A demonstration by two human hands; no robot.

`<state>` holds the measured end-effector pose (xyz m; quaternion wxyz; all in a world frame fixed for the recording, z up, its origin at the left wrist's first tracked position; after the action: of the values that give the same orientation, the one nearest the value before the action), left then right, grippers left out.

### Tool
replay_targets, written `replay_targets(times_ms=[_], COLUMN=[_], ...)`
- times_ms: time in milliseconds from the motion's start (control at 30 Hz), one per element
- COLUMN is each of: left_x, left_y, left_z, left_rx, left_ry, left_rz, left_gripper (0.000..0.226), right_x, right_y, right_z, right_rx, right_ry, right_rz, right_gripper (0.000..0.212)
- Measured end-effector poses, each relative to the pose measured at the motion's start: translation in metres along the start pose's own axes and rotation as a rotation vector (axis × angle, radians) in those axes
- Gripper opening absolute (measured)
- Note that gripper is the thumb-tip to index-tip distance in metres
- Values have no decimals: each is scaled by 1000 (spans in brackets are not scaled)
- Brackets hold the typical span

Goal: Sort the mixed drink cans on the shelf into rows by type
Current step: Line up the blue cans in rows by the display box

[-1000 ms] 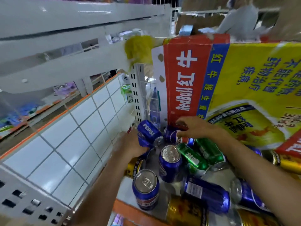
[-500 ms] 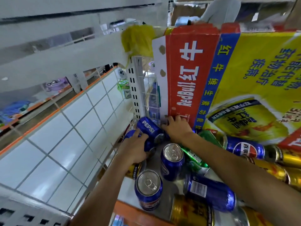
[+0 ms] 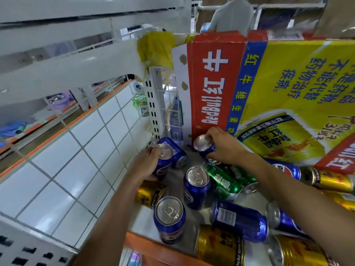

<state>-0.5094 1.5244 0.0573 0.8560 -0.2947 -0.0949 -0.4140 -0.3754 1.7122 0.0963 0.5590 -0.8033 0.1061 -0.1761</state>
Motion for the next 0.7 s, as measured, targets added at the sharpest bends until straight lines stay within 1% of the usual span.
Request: replay_targets(times_ms=[33, 100, 200, 267, 367, 433, 500, 600, 633, 700], left_x=[2, 3, 2, 4, 8, 11, 11, 10, 11, 11], left_y=[1, 3, 0, -6, -9, -9, -8, -9, -9, -11], left_z=[-1, -2, -6, -7, -5, -4, -5, -6, -5, 0], left_rx=[69, 134, 241, 254, 167, 107, 67, 28, -16, -205], left_ry=[-31, -53, -89, -83, -42, -15, 5, -3, 3, 56], left_rz=[4, 3, 9, 51, 111, 137, 159, 188, 201, 262], left_gripper=[46, 47, 43, 37, 36, 36, 35, 35, 34, 32], right_x=[2, 4, 4, 3, -1, -4, -7, -13, -14, -18], right_y=[1, 5, 15, 19, 25, 33, 42, 46, 45, 42], right_z=[3, 5, 6, 4, 3, 5, 3, -3, -4, -2], right_rx=[-48, -114, -136, -130, -99, -132, -160, -64, -41, -14], right_ry=[2, 7, 34, 62, 169, 259, 332, 391, 404, 414], right_rz=[22, 61, 114, 151, 182, 165, 98, 6, -15, -67], right_gripper=[62, 69, 68, 68, 74, 77, 79, 73, 71, 73])
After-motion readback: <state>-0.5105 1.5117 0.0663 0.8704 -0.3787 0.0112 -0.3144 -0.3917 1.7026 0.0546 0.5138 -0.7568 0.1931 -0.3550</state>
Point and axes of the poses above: each hand's wrist, its own x-axis away from the middle knuckle, its own y-axis out of the palm, z = x × y, the point moved 5 cm from there along -x, towards the middle knuckle, and after that the axes turned 14 degrees about -z, right-handed, at the moved point
